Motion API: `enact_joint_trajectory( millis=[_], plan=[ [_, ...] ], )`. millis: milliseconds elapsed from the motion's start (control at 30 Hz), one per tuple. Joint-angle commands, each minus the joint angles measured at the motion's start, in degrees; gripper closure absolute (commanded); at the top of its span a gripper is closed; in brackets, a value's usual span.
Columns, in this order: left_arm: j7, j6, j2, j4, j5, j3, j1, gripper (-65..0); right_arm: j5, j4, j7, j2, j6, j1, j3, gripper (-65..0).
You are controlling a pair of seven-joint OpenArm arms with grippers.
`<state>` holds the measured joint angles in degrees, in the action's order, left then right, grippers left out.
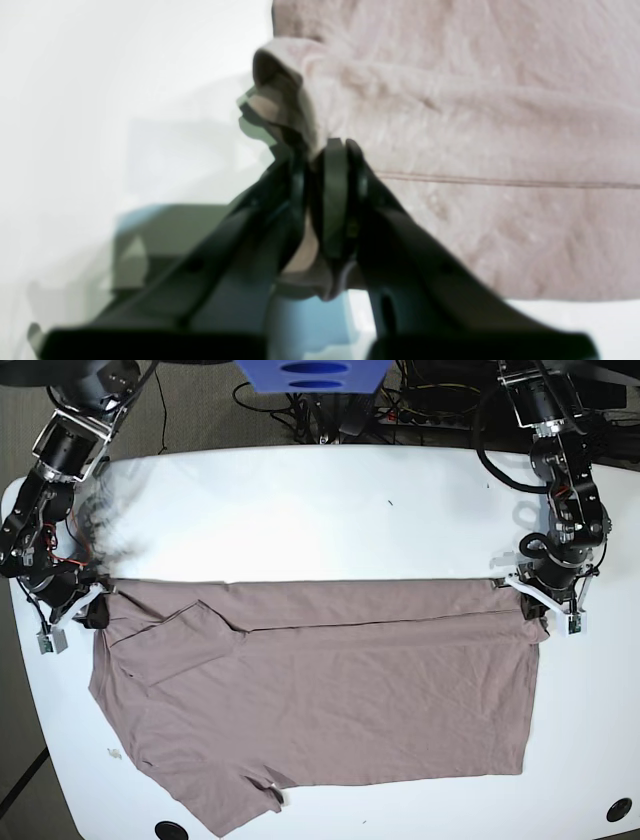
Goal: Fold the T-shirt properly
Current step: 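Drag the folded shirt toward the robot base with both grippers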
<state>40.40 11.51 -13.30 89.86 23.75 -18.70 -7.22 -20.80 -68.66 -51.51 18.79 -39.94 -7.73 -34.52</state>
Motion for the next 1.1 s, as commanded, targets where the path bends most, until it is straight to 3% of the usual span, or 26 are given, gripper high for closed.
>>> enact_joint_trajectory(
  millis=[0,433,1067],
  plan=[
    [0.53,-0.22,-0.31,2.67,-0.31,-0.60,-0.74,-0.2,1.22,-3.11,-2.58,0.37,-0.06,1.68,-0.22,-0.7],
    [0.53,-0.09,-0.15,11.54,-0.32,-2.36,-11.27,-0.6,0.98,-11.90,-4.88,0.24,-0.06,9.43,-0.53,-0.5],
    [2.38,-0.22,-0.12,14.31,-0.25,-3.74,-14.43,-0.5,1.01,-17.07,-7.90,0.54,-0.06,12.01,-1.18,0.0]
  ],
)
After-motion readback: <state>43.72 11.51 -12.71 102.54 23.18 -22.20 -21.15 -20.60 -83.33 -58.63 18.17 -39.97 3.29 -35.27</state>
